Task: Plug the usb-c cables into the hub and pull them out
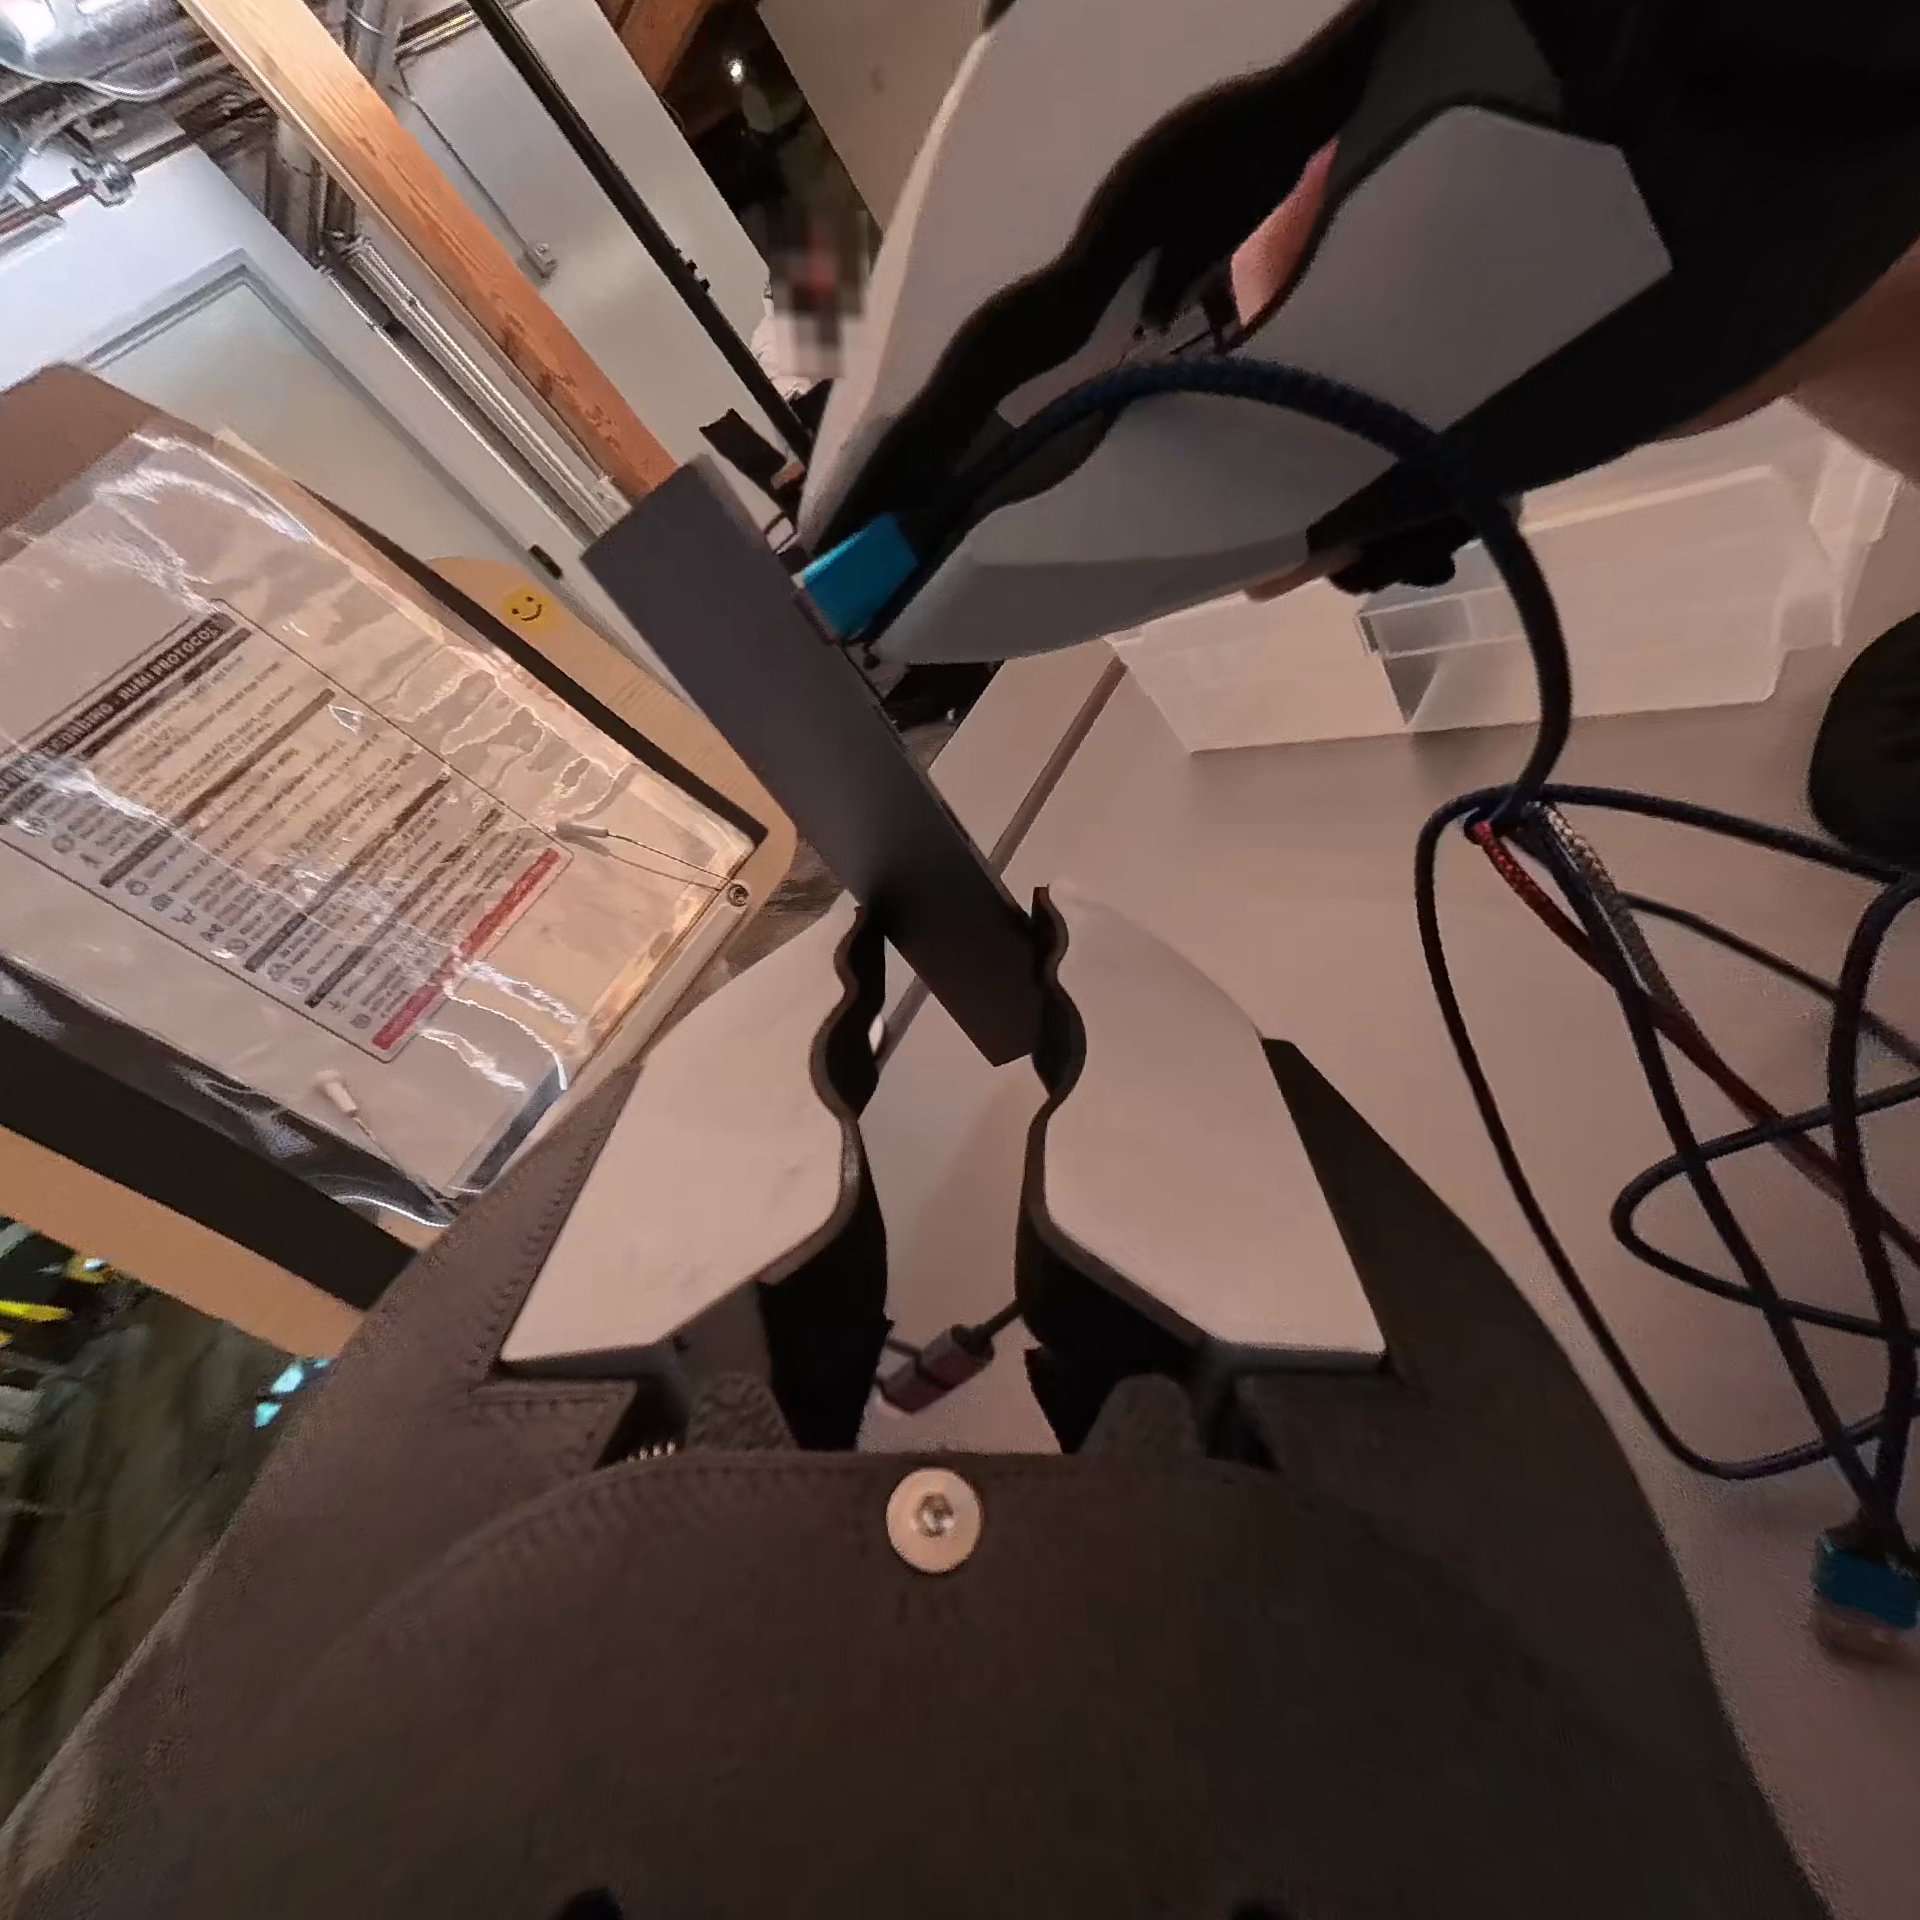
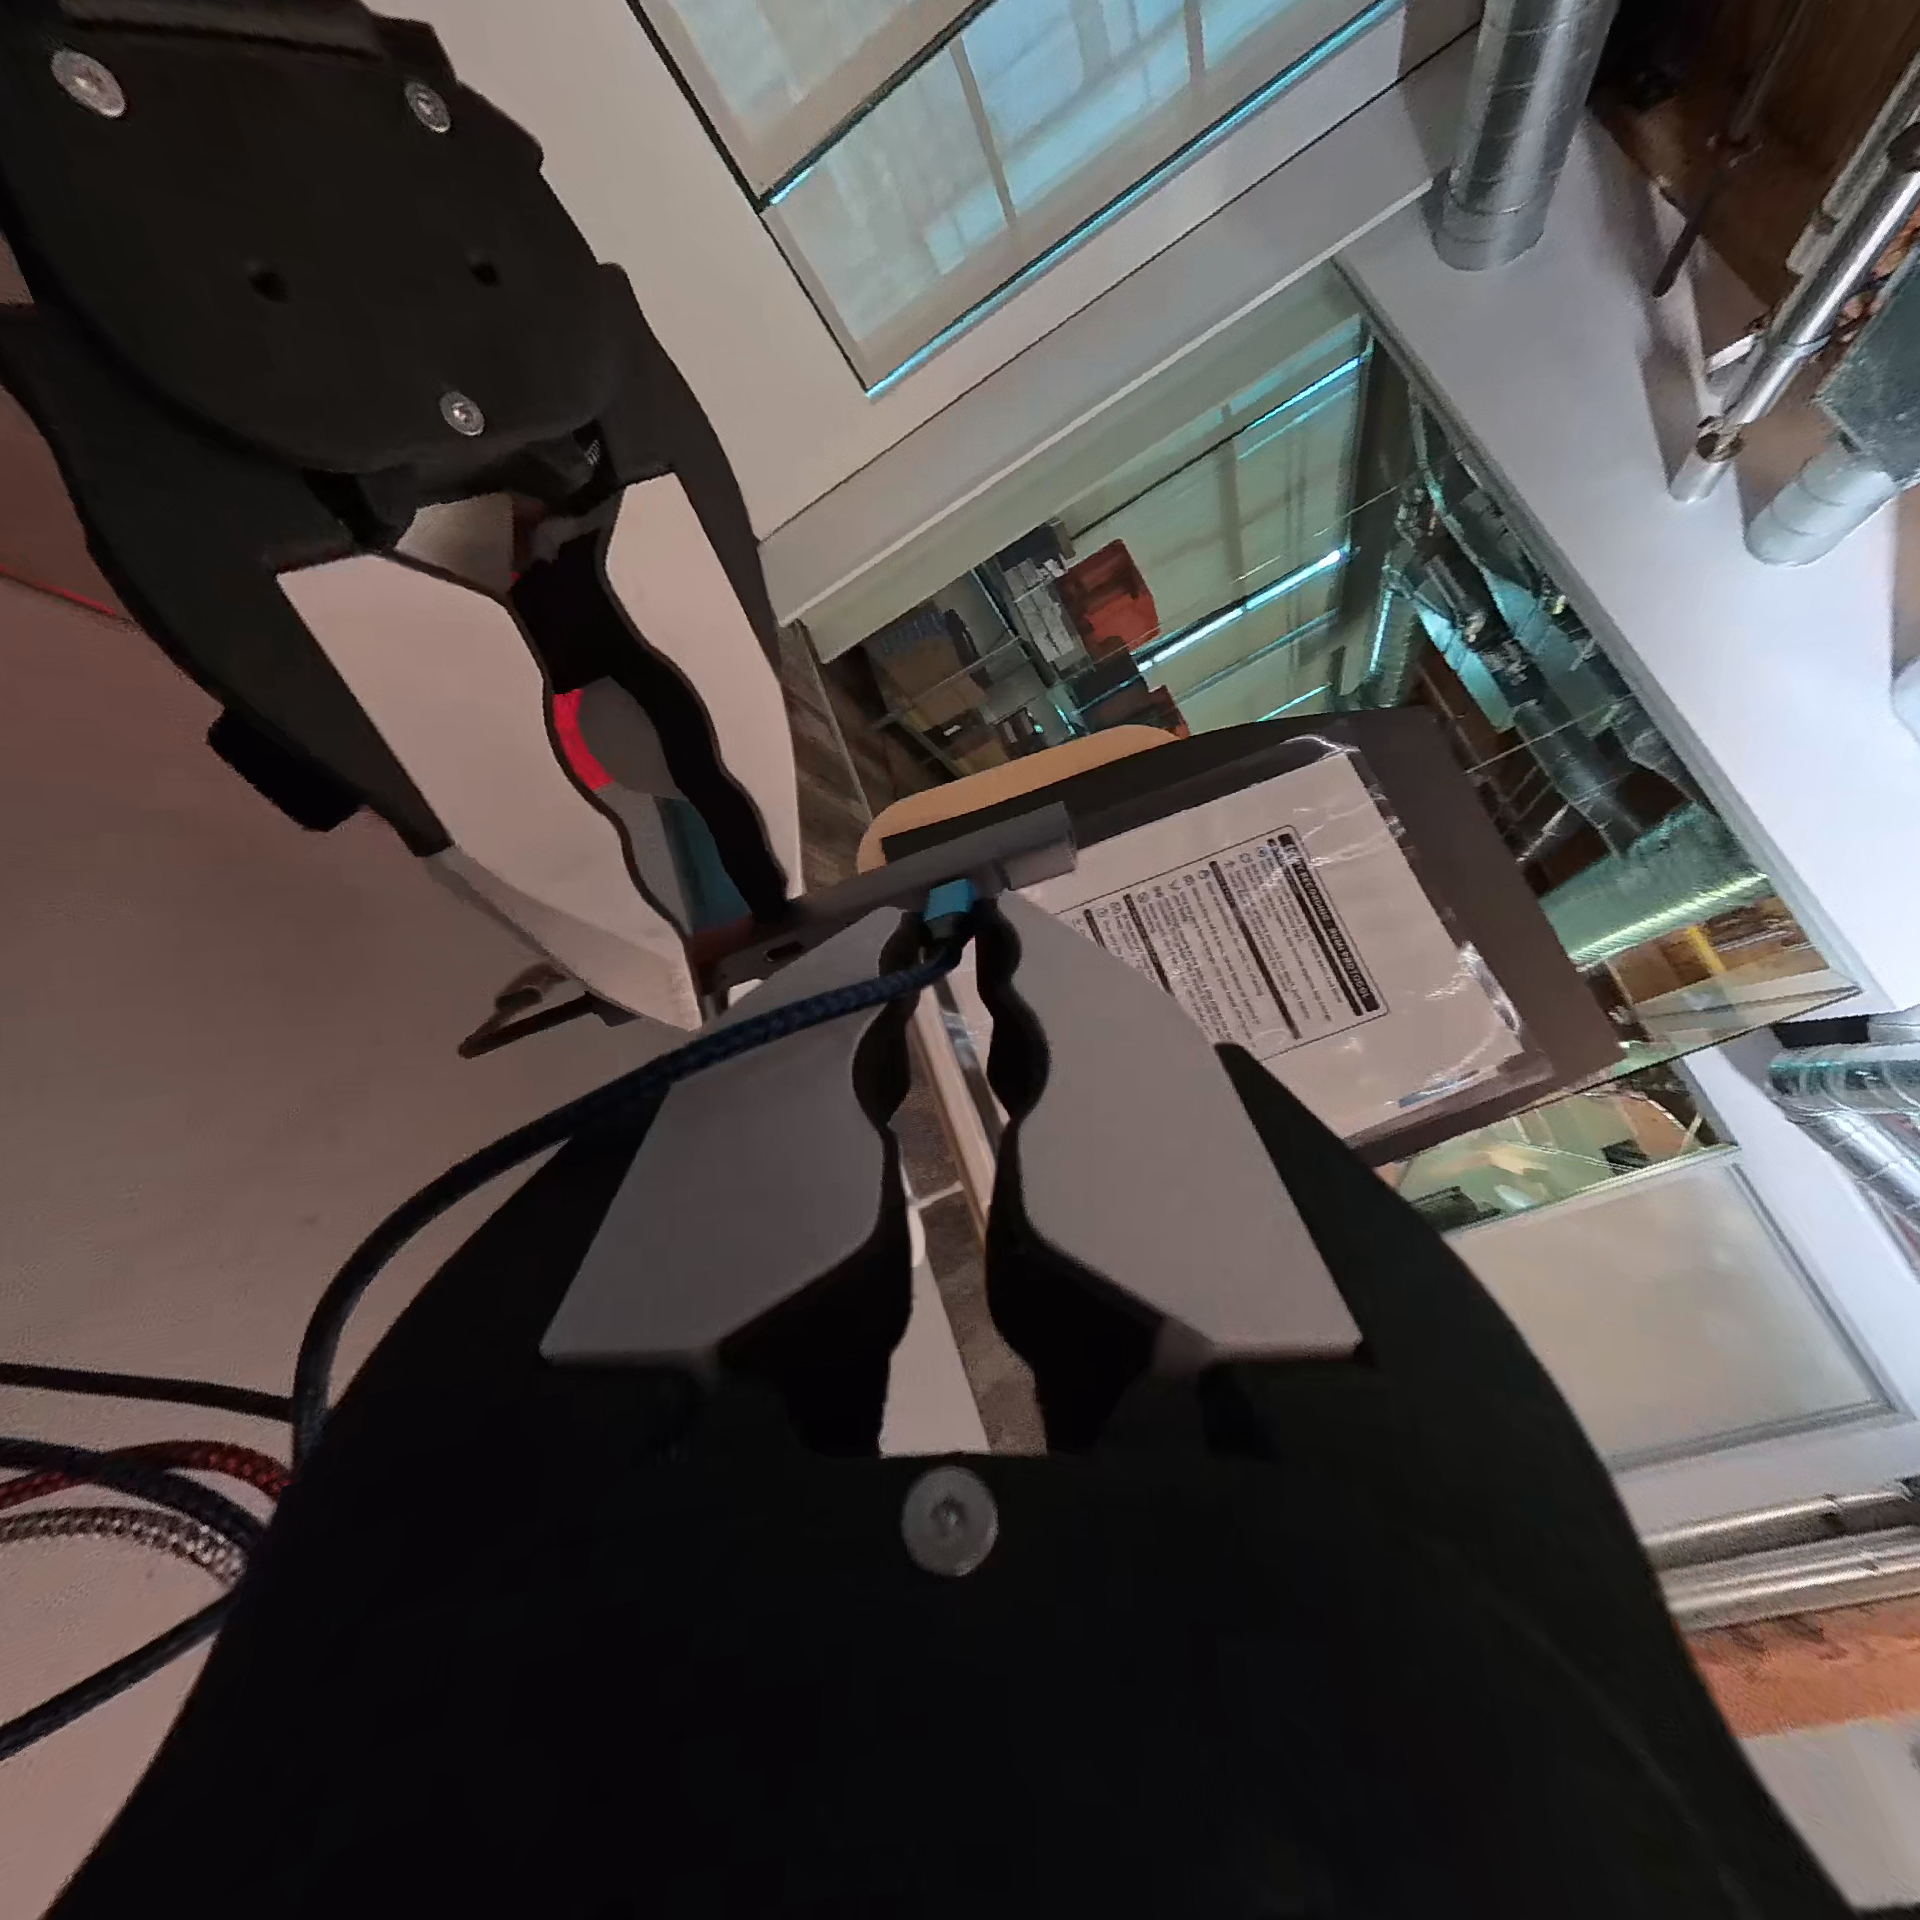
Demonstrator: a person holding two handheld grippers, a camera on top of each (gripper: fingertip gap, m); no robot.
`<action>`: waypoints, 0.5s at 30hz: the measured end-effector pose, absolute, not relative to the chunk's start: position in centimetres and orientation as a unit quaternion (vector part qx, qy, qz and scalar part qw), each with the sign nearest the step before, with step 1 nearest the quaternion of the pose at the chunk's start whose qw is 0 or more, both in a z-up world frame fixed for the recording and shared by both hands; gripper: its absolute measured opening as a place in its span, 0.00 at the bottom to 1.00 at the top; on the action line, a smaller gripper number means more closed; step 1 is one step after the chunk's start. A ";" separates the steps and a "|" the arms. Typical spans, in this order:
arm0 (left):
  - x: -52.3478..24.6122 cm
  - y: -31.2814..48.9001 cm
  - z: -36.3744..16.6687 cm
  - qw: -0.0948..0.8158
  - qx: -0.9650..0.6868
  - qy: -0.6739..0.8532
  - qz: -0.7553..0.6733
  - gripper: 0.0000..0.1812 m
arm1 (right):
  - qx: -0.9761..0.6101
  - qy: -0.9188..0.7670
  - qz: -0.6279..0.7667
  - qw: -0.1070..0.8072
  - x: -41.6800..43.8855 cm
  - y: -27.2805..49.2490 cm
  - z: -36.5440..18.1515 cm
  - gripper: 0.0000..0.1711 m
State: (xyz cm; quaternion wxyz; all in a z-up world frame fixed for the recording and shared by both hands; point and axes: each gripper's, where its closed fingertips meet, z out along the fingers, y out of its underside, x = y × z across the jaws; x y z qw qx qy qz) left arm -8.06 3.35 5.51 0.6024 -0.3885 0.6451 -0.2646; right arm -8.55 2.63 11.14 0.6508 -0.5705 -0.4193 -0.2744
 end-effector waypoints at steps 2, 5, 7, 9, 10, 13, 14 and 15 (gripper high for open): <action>-8.1 3.3 5.4 0.610 -0.383 0.652 -0.238 0.14 | -0.576 -0.419 -0.267 0.650 -8.5 2.6 11.1 0.07; -8.1 3.4 5.6 0.614 -0.389 0.646 -0.231 0.14 | -0.570 -0.408 -0.269 0.660 -8.5 2.8 11.3 0.06; -8.1 3.4 5.7 0.606 -0.400 0.642 -0.247 0.14 | -0.565 -0.400 -0.274 0.668 -8.7 3.0 11.4 0.06; -8.2 3.5 5.5 0.605 -0.401 0.646 -0.237 0.14 | -0.563 -0.403 -0.279 0.666 -8.8 3.1 11.2 0.06; -8.2 3.5 5.3 0.602 -0.401 0.650 -0.235 0.14 | -0.565 -0.407 -0.275 0.663 -8.8 3.1 11.0 0.07; -8.1 3.4 4.9 0.601 -0.392 0.660 -0.222 0.15 | -0.579 -0.417 -0.258 0.651 -8.5 3.0 10.6 0.06; -8.0 3.3 4.8 0.601 -0.389 0.664 -0.214 0.15 | -0.582 -0.423 -0.255 0.646 -8.4 2.9 10.4 0.06; -8.0 3.2 4.6 0.600 -0.385 0.670 -0.206 0.15 | -0.587 -0.429 -0.251 0.639 -8.2 2.8 10.2 0.07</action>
